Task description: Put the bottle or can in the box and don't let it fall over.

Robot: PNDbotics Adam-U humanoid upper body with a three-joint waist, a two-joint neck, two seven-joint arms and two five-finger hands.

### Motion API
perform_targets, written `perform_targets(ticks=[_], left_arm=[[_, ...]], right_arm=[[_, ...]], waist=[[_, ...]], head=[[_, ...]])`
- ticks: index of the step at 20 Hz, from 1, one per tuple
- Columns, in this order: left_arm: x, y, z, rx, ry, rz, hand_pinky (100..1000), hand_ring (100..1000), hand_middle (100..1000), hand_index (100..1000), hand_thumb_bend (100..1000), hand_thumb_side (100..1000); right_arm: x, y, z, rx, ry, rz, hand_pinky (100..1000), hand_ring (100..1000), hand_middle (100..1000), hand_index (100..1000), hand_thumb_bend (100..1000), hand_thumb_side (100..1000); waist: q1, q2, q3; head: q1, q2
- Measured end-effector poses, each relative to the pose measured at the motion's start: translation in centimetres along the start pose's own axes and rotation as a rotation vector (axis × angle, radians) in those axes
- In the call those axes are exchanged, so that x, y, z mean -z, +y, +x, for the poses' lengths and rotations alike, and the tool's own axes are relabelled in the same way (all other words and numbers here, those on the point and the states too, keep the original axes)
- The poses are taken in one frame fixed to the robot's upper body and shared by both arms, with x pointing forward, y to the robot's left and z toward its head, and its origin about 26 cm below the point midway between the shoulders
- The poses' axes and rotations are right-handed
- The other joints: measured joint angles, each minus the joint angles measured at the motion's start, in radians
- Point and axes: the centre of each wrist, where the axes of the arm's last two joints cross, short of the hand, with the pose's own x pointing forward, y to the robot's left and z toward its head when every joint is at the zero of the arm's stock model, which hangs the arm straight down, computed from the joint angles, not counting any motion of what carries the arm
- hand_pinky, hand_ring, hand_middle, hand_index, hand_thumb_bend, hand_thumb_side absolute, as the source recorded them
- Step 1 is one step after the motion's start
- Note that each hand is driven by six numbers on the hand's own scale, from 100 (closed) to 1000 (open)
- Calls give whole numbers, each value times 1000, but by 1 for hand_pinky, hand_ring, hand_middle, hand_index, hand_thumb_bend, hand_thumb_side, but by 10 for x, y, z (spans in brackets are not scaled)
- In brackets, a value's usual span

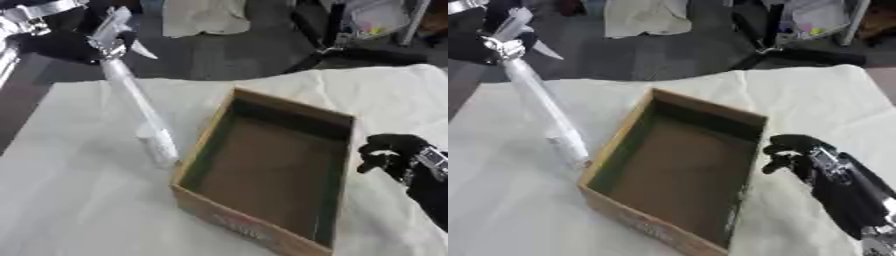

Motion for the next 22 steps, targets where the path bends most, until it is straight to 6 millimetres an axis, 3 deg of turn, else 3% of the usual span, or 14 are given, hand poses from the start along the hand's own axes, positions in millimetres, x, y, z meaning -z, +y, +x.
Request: perform_targets(ticks=[7,8,9,21,22], left_arm=[[-2,6,3,18,1,22,643,349,541,486,100,272],[-3,8,4,24,1,29,640,347,539,484,100,326],[-3,9,5,29,1,34,638,346,538,483,100,254],[-4,15,12,71,-4,82,622,330,526,465,100,212],[-4,16,13,75,-8,88,620,329,525,464,100,320]], right_arm=[[-1,0,-1,5,7,-2,965,628,687,772,100,790],[-1,0,-1,6,8,-3,965,628,687,773,100,794],[-2,0,-1,8,10,-4,965,628,688,773,100,791],[-4,-1,-3,25,20,-16,967,628,688,773,100,794],[-4,-1,-3,26,20,-17,967,629,688,773,100,794]], waist=[[6,-12,10],[7,-15,11],[8,-17,12],[22,-43,17],[23,-45,18]], head=[[-2,8],[-3,9],[-3,10],[-11,27],[-12,28]])
